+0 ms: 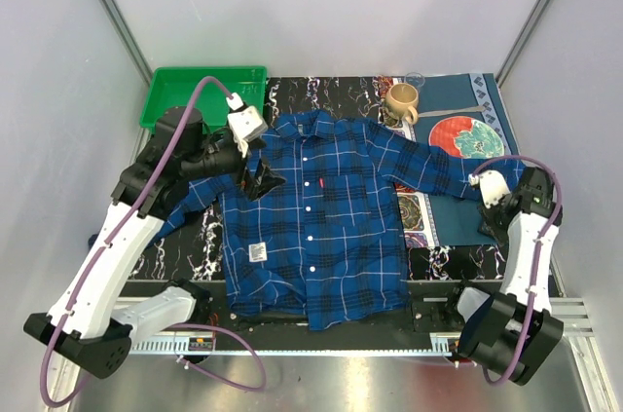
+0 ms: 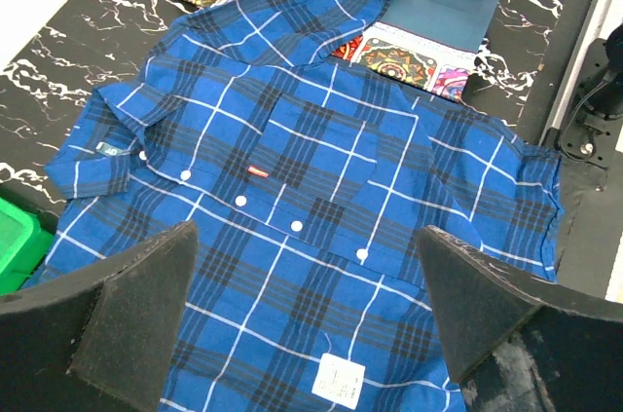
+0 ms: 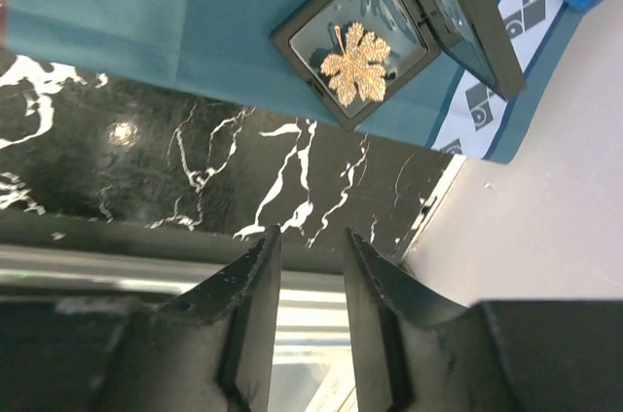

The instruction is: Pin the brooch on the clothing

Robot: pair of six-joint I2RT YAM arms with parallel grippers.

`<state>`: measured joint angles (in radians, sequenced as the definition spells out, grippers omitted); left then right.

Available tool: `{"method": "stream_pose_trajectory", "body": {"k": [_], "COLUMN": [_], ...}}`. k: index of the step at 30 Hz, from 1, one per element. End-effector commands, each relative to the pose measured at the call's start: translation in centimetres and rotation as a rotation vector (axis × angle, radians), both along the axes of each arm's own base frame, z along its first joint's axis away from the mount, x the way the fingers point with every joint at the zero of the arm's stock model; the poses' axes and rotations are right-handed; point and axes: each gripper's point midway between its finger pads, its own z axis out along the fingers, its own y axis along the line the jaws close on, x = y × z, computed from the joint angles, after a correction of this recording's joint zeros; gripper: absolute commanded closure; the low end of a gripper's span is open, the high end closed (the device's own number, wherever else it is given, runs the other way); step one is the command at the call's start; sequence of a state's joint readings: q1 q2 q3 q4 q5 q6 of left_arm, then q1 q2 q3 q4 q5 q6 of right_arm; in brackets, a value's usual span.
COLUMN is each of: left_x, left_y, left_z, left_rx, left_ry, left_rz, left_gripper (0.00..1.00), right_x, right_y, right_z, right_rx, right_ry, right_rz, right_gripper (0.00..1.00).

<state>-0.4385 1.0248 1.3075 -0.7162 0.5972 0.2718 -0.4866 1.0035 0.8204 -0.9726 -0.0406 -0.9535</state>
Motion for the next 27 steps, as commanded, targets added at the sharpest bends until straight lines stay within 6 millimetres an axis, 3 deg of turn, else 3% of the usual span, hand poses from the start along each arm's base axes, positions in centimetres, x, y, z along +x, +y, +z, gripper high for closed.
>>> {"method": "stream_pose_trajectory", "body": {"k": [1,4,12,27], "left_x": [-0.2,0.1,0.6,0.7], "left_y": [-1.0,-1.1,-1.2,-1.1], "left_z": [1.4,1.3,0.9,0.9], "left_rx": [-0.055,-0.056,-0.045,-0.034], "left_ry": [0.02,0.031,0.049,0.043], "left_rz": [-0.031,-0.027,-0.017,-0.012], "left_gripper": [0.01,0.01,0.01,0.01], "right_x": [2.9,3.2,4.5,5.5], "right_y": [-2.7,-2.7,-3.2,-3.4], "right_z": [-0.5,-2.1,-4.2,-5.5], "right_rx": [-0.168,-0.167,-0.258,-0.266], "right_ry": [-0.091,-0.095,-0.178,-0.164], "right_rz": [0.122,0.141,0.228,0.292], "right_gripper": [0.64,0.64,0.64,0.62]}}
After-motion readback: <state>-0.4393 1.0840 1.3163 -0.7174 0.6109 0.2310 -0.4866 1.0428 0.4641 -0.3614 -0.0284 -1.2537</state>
